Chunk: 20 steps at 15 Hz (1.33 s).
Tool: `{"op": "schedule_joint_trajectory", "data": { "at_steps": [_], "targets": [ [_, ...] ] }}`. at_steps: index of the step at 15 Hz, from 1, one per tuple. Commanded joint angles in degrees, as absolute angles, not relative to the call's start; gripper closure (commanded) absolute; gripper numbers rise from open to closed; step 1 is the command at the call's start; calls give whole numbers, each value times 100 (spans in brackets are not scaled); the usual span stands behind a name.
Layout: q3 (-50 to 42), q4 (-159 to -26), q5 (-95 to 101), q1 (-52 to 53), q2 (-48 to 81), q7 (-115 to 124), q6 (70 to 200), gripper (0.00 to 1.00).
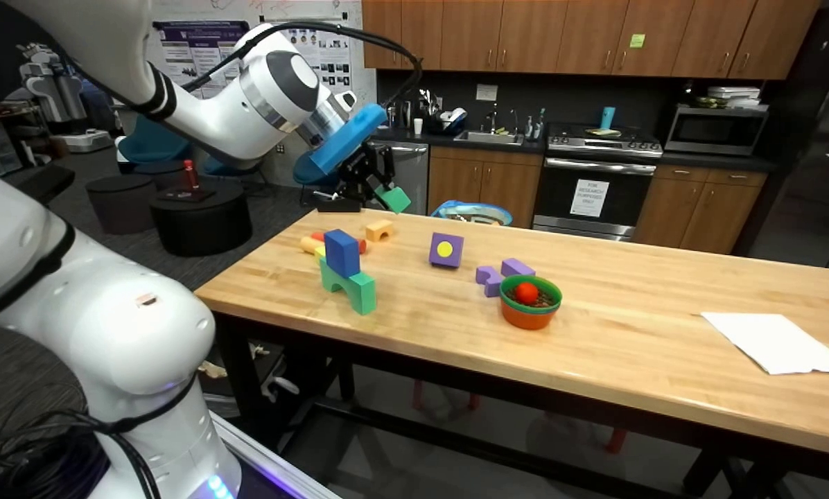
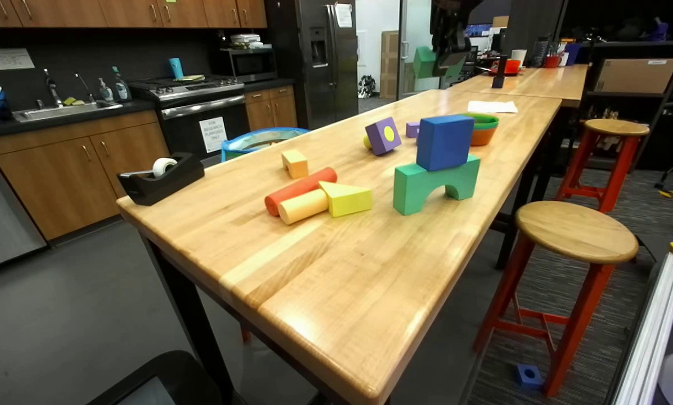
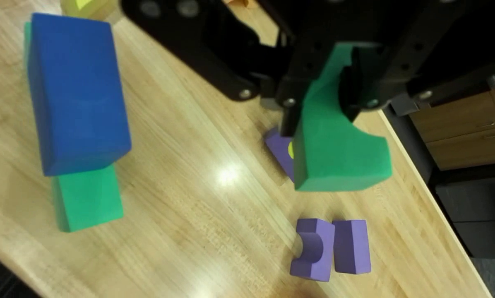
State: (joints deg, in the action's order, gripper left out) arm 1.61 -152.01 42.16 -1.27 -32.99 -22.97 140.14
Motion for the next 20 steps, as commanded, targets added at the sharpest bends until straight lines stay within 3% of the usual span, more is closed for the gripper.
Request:
{"op": "schedule_joint_trajectory", "data": {
  "at_steps": [1, 12, 20],
  "targets": [
    [175, -15659, 4209, 170, -4069, -2297, 13674, 94],
    [261, -15858, 3649, 1080, -5688, -2727, 12226, 94],
    [-252, -14945, 2636, 1721, -5502, -4377, 10980, 94]
  ]
}}
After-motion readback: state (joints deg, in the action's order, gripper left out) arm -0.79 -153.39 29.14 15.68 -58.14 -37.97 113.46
